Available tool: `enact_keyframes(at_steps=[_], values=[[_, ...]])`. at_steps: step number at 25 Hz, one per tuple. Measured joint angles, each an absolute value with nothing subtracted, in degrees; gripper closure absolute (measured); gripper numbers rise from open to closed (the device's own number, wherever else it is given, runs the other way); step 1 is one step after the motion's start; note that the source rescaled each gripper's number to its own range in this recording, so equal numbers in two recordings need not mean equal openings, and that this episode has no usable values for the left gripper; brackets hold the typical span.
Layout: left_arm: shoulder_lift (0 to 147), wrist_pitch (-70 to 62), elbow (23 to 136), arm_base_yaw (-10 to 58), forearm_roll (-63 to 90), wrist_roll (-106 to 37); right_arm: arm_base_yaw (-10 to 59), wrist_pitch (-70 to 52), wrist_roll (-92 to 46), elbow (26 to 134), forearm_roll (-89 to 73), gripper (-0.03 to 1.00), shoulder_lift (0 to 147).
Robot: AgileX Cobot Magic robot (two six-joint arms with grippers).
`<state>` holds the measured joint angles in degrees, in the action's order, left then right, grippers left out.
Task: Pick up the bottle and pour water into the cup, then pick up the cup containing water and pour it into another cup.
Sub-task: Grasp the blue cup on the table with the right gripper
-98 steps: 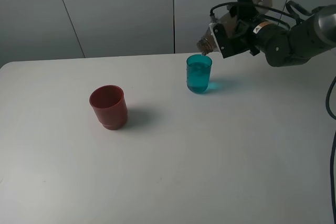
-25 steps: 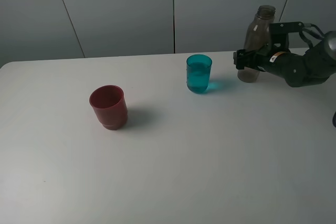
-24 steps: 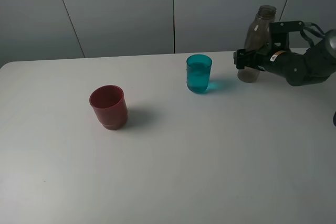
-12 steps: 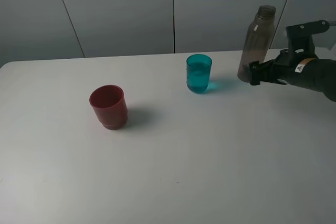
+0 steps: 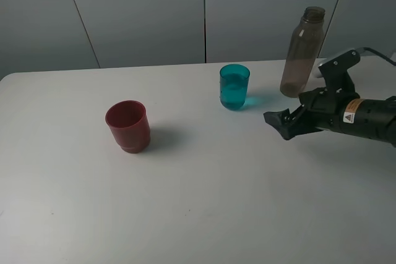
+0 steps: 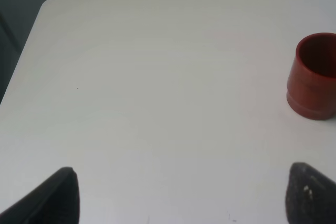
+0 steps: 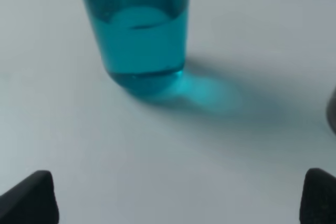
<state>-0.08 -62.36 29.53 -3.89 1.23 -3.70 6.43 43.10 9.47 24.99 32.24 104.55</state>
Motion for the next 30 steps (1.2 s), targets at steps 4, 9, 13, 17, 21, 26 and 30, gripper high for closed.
enact_keyframes(at_steps=[4, 9, 13, 17, 21, 26, 30], values=[[-0.08, -62.36, 29.53, -3.89, 1.23, -3.7, 9.8, 43.89, 9.37, 28.1, 31.44, -0.03, 109.23], [-0.08, -62.36, 29.53, -3.89, 1.23, -3.6, 12.31, 44.3, 9.24, 33.17, 28.73, -0.03, 114.85], [-0.08, -62.36, 29.53, -3.89, 1.23, -3.6, 12.98, 44.42, 9.24, 37.3, 28.5, -0.03, 118.36], [-0.08, -62.36, 29.53, -3.89, 1.23, -3.6, 13.2, 44.42, 9.24, 40.54, 27.7, -0.03, 120.68], [-0.08, -62.36, 29.53, -3.89, 1.23, -3.6, 14.49, 44.31, 9.04, 42.52, 27.14, -0.03, 121.34], [-0.08, -62.36, 29.53, -3.89, 1.23, -3.6, 14.95, 44.42, 8.64, 44.45, 25.97, -0.03, 121.45], [-0.08, -62.36, 29.53, -3.89, 1.23, -3.6, 15.26, 44.3, 8.53, 45.8, 25.85, -0.03, 121.45]])
